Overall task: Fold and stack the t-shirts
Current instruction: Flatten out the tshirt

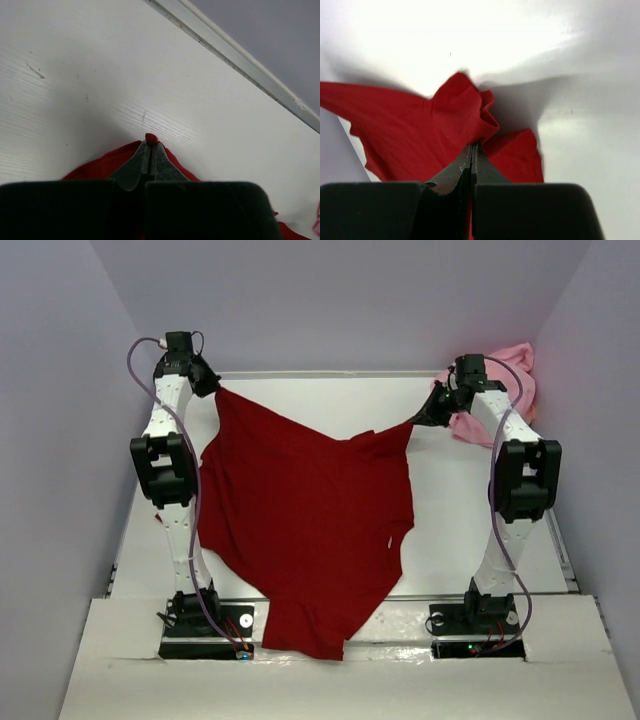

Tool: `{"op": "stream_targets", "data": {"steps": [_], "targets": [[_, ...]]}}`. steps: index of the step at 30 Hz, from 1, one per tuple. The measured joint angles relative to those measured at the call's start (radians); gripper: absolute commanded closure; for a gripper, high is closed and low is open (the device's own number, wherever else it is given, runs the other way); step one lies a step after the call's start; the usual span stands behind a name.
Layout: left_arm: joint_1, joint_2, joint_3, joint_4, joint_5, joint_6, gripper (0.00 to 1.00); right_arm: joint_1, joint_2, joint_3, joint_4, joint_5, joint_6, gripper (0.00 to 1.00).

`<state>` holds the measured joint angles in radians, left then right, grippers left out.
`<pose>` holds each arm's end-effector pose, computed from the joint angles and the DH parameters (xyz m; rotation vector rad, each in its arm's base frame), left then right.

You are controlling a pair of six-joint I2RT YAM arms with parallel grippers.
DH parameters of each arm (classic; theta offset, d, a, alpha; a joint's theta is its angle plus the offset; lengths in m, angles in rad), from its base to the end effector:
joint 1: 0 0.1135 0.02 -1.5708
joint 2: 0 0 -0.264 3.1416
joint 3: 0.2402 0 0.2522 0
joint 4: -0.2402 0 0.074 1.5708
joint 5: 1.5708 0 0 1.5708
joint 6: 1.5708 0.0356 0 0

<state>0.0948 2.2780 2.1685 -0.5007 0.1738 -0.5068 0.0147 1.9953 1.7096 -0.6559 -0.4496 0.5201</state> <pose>0.5292 0.0441 0.2846 -0.5563 2.1304 -0.4220 0.4428 0.0220 0.2568 0.4527 2.5103 0.7797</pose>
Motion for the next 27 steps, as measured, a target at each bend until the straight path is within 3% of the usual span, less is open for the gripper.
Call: {"op": "stream_targets", "data": {"steps": [13, 19, 27], "targets": [[0.097, 0.130, 0.027, -0.098, -0.055, -0.025, 1.00, 0.000, 0.475, 0.483, -0.016, -0.013, 0.063, 1.00], [0.129, 0.129, 0.027, -0.131, -0.073, -0.026, 1.00, 0.002, 0.616, 0.695, -0.018, -0.039, 0.121, 1.00], [0.143, 0.067, -0.078, -0.145, -0.081, -0.043, 1.00, 0.002, 0.721, 0.778, 0.120, -0.121, 0.262, 1.00]]}}
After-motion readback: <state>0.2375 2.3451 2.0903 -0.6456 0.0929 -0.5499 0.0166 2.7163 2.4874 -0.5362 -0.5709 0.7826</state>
